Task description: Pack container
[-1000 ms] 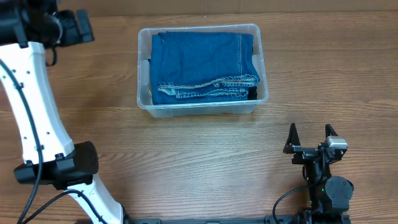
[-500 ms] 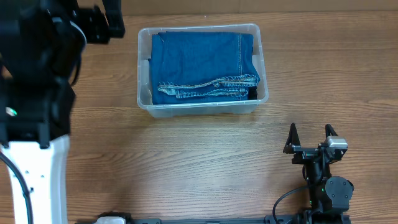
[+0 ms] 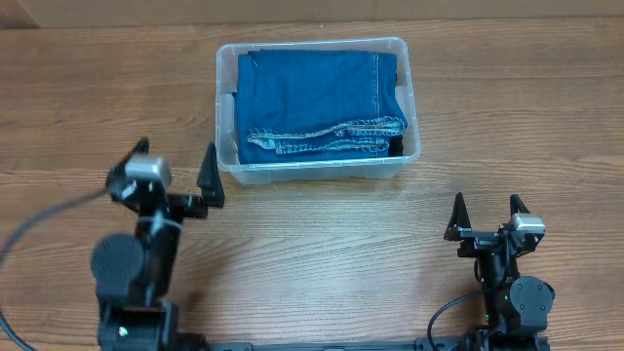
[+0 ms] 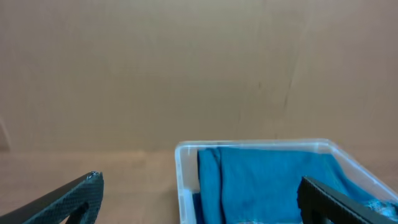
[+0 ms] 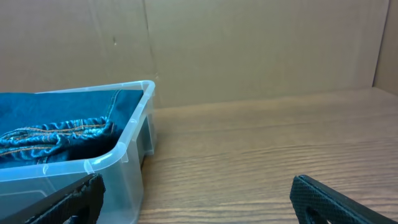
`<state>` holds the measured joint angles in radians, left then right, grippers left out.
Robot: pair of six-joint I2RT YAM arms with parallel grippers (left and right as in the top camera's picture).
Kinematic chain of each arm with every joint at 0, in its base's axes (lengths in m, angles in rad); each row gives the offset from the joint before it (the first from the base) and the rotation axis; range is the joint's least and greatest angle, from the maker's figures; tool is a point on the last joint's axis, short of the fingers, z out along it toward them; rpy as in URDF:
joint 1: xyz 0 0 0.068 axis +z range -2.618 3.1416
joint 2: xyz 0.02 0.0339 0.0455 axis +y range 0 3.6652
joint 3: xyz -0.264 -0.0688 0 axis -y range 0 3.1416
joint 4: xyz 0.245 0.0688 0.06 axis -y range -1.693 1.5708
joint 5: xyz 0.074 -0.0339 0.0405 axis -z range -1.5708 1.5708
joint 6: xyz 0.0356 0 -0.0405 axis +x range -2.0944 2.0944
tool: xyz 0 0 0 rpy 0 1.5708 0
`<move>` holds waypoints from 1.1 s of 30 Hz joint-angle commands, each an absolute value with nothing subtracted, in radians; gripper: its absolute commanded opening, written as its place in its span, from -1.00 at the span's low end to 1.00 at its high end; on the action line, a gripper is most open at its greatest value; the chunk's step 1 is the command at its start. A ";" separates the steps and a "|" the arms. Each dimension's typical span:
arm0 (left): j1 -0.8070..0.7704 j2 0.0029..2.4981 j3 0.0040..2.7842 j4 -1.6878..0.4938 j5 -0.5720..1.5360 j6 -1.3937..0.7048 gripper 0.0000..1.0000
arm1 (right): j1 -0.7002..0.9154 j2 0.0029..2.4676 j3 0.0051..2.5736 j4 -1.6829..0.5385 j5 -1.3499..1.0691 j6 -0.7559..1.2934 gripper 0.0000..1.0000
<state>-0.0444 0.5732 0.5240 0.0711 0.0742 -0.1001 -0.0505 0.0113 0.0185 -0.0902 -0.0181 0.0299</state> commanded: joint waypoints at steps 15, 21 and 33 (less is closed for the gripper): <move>-0.044 0.067 0.005 0.097 0.022 -0.101 1.00 | -0.046 0.003 0.008 -0.084 -0.009 0.037 1.00; -0.044 0.058 0.005 -0.078 0.011 -0.089 1.00 | -0.046 0.003 0.008 -0.084 -0.008 0.037 1.00; -0.044 0.043 0.005 -0.078 0.004 0.028 1.00 | -0.046 0.003 0.008 -0.084 -0.009 0.037 1.00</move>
<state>-0.0444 0.0559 0.0082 -0.0757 0.0174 -0.0559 -0.0505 0.0109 0.0185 -0.0902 -0.0181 0.0303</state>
